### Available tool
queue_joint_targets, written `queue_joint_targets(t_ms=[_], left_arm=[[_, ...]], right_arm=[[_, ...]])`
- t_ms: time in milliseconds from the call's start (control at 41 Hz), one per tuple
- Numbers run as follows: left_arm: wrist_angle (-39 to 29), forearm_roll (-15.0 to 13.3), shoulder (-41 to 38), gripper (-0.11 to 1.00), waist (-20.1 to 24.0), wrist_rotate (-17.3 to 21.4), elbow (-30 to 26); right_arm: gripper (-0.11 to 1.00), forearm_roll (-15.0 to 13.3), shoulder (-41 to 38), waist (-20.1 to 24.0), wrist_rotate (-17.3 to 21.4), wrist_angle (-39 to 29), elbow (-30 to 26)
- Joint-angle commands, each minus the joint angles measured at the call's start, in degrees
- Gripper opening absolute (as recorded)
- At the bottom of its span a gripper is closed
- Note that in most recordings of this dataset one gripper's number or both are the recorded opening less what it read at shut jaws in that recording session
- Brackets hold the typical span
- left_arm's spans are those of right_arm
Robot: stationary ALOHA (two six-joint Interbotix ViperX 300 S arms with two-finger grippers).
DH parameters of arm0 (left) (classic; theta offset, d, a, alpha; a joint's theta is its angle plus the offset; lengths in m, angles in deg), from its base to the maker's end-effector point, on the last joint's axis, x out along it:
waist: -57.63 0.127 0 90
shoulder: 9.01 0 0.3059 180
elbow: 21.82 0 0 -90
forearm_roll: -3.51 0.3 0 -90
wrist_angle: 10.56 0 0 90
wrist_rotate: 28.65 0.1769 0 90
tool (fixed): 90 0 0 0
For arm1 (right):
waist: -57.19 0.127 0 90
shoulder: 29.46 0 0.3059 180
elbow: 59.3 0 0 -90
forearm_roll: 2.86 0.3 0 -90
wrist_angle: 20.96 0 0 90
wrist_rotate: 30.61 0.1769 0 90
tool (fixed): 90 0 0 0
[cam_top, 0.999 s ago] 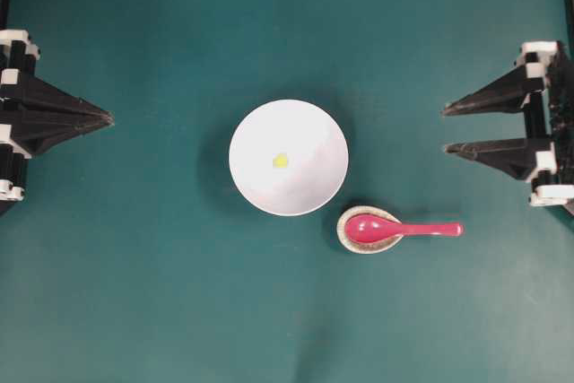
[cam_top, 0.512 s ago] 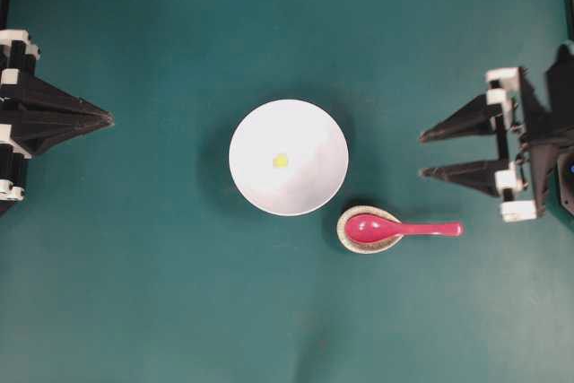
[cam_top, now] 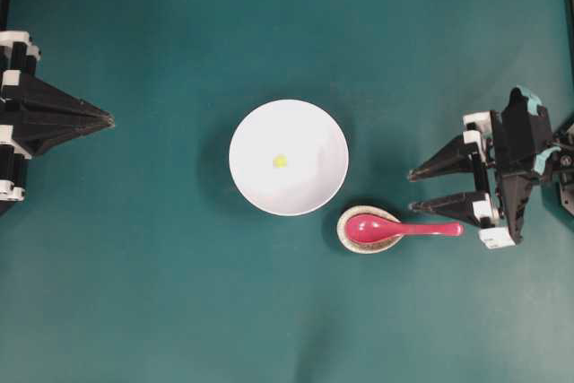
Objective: Scoop the yellow hexagonal prism block from the bowl with a spoon using the right arm.
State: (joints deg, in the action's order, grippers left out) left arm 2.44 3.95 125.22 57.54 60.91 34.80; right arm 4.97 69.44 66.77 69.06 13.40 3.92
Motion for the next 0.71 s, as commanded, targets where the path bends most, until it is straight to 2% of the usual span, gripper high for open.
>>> queue_joint_targets(t_ms=[0, 195, 341, 463, 682], left_arm=[[0.2, 0.1, -0.3, 0.01, 0.2, -0.2, -1.6], [0.1, 0.1, -0.3, 0.01, 0.1, -0.4, -1.6], [0.2, 0.1, -0.3, 0.01, 0.1, -0.4, -1.5], [-0.1, 0.1, -0.3, 0.01, 0.1, -0.4, -1.6], [-0.4, 0.1, -0.3, 0.01, 0.2, -0.5, -1.5]], right_arm=[[0.56, 1.9, -1.8, 2.7, 0.4, 3.8, 0.4], [0.56, 7.0, -5.9, 8.2, 0.4, 7.8, 1.0], [0.56, 10.3, -9.1, 11.3, 0.4, 13.4, 1.7], [0.56, 12.0, -11.5, 13.6, 0.4, 17.7, 2.1], [0.56, 12.7, -16.3, 16.0, 0.4, 21.4, 1.9]])
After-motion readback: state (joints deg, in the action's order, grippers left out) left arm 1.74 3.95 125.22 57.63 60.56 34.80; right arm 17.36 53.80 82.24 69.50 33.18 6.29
